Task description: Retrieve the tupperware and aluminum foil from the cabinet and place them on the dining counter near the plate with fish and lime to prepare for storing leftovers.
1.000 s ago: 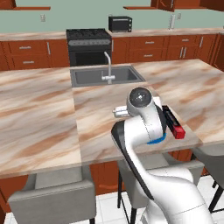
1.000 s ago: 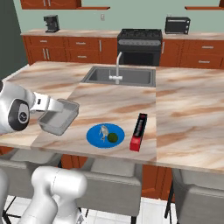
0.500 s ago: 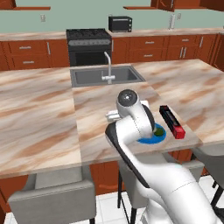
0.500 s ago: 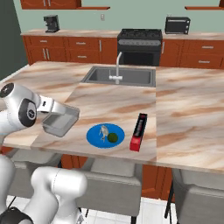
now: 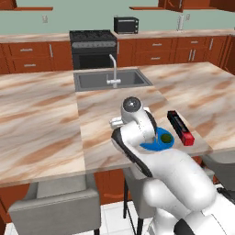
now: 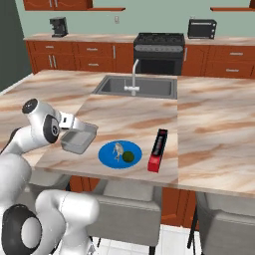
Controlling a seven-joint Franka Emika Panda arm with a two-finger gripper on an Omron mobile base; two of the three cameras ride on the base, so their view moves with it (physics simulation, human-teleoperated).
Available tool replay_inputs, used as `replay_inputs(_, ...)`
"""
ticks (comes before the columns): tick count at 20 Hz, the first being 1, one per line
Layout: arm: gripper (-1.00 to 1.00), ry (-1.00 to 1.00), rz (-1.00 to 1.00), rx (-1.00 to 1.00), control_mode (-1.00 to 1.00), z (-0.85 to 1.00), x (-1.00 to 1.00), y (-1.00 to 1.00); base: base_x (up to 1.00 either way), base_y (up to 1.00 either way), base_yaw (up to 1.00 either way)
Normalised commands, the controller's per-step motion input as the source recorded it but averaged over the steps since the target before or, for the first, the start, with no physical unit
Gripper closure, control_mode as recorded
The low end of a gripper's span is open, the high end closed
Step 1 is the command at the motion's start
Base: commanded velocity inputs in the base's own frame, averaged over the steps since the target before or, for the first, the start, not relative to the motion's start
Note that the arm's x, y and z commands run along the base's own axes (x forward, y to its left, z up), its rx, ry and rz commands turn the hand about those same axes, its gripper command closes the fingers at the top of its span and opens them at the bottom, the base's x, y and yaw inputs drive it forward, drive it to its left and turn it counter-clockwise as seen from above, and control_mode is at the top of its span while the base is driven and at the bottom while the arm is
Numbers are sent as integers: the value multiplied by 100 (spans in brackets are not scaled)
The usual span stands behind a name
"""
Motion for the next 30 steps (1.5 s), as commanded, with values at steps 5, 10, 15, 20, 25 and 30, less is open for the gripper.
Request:
replay_inputs(5,100,12,5,0,-100,-57,51,27,0,0,0)
replay_inputs(10,100,8,1,-1,-100,-51,43,40,0,0,0)
replay_inputs(15,100,6,0,0,-100,-38,46,3,0,0,0)
replay_inputs(20,100,4,0,0,-100,-39,55,4,0,0,0)
replay_inputs(25,-100,3,0,0,-100,-43,50,22,0,0,0)
replay_inputs(30,100,0,0,-2,-100,-5,29,20,0,0,0)
